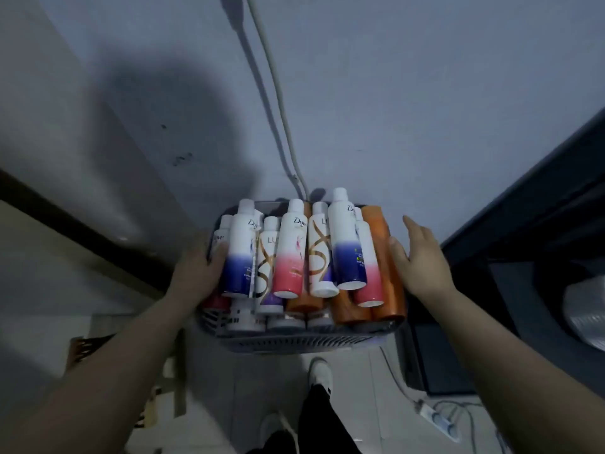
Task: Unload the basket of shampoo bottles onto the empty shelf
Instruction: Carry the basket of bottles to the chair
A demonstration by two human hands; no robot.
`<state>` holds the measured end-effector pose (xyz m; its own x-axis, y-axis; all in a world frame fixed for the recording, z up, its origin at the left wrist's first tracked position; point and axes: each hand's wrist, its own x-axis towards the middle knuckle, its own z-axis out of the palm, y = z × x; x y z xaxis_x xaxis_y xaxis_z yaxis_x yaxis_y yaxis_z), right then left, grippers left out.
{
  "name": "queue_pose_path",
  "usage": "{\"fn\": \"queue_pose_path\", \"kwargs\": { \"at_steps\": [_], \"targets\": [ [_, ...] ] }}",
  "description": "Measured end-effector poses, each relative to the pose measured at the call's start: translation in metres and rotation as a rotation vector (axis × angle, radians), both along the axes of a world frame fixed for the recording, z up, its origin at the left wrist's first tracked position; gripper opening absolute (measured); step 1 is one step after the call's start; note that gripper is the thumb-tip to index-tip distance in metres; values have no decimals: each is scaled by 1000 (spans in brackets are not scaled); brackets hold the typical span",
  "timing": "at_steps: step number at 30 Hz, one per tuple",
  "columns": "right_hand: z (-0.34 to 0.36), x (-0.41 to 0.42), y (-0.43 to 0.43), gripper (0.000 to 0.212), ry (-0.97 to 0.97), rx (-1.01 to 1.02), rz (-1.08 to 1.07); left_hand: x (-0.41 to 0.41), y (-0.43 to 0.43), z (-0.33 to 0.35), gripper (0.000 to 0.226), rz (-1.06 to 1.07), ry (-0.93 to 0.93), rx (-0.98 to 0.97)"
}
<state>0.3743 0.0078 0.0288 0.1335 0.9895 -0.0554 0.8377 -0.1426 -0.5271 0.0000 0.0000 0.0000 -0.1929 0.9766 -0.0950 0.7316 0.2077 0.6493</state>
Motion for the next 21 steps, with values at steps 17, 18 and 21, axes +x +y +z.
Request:
{"fn": "queue_pose_path", "kwargs": {
  "at_steps": [17,18,21],
  "targets": [
    [-39,1,22,57,479,-258,-105,-1,12,-8,40,83,-156,-129],
    [-41,2,22,54,506,-262,-113,-1,13,-8,39,96,-168,-150],
    [-45,4,21,51,567,-273,-127,-3,14,-9,38,114,-226,-201]
  ]
}}
